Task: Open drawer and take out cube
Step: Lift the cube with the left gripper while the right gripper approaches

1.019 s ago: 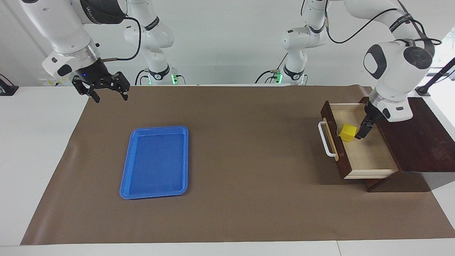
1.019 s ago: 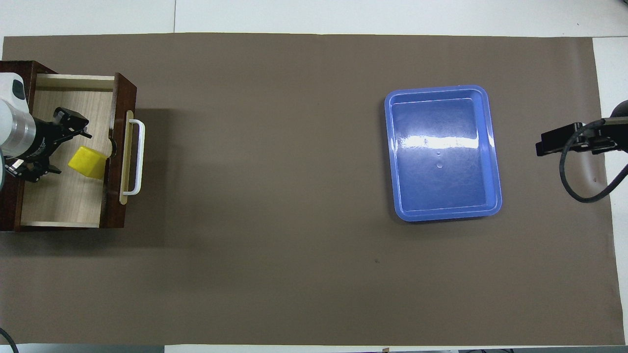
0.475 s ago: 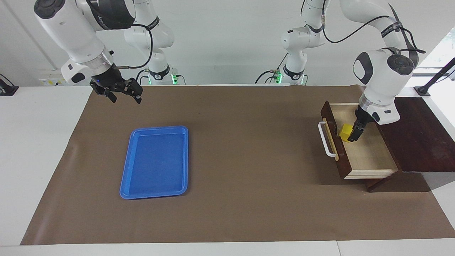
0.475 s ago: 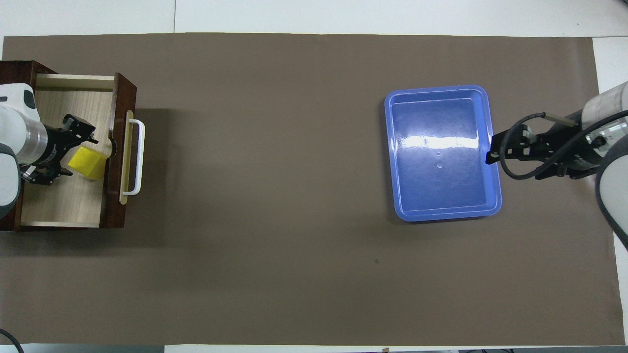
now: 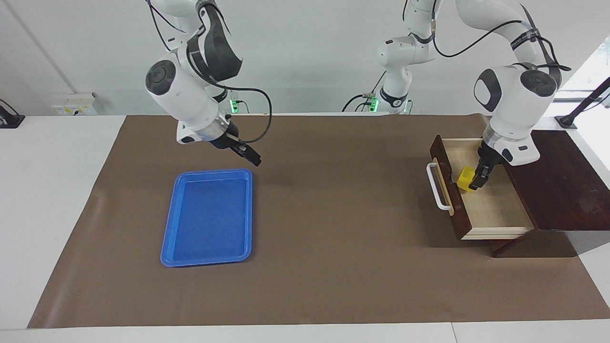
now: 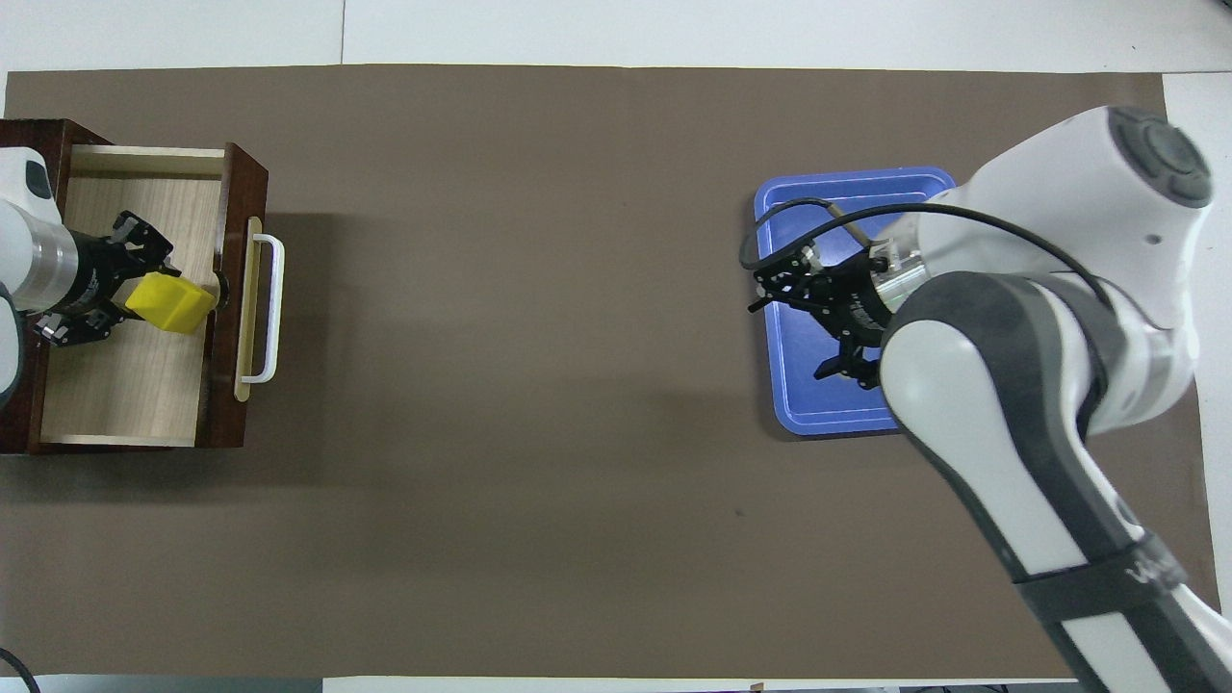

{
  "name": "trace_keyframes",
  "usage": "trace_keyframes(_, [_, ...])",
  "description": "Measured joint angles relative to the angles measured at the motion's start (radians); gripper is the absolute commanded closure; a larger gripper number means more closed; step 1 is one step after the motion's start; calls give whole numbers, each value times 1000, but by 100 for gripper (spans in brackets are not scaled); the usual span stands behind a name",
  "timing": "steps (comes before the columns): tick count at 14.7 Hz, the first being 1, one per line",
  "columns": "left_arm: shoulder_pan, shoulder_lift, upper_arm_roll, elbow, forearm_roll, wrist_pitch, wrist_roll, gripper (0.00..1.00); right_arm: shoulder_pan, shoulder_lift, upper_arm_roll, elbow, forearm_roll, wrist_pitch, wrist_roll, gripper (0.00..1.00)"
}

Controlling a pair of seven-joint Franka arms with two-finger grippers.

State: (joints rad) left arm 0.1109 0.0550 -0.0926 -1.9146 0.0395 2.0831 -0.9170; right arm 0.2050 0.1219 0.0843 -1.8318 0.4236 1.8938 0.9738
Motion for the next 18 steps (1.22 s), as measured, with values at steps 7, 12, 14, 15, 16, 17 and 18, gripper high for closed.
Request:
trace_keyframes(7, [-112,-7,-24,158,-82,-188,-465,91,55,14,-4,-64,232,148,171,0])
trace_keyframes(12, [-249,-4,-30,137,-82,-194,-920,92,55,12,-5,-96,307,203,216,0])
trace_keyframes(14, [-316,-4,-32,129,-82,-194,-1044,92,55,12,-4,-110,320,218,216,0])
trace_keyframes(15, [-349,-4,-32,122,-82,-196,-1106,92,57,15,-4,-113,335,221,216,0])
trace_keyframes(16, [-380,-4,-32,110,-79,-197,-1161,92,67,22,-3,-114,346,228,216,0])
trace_keyframes(17, [-411,-4,-32,93,-70,-198,-1208,92,85,32,-3,-112,350,245,216,0])
trace_keyframes(18, [-441,-4,-33,75,-61,-197,-1248,92,108,49,-2,-106,352,270,220,0])
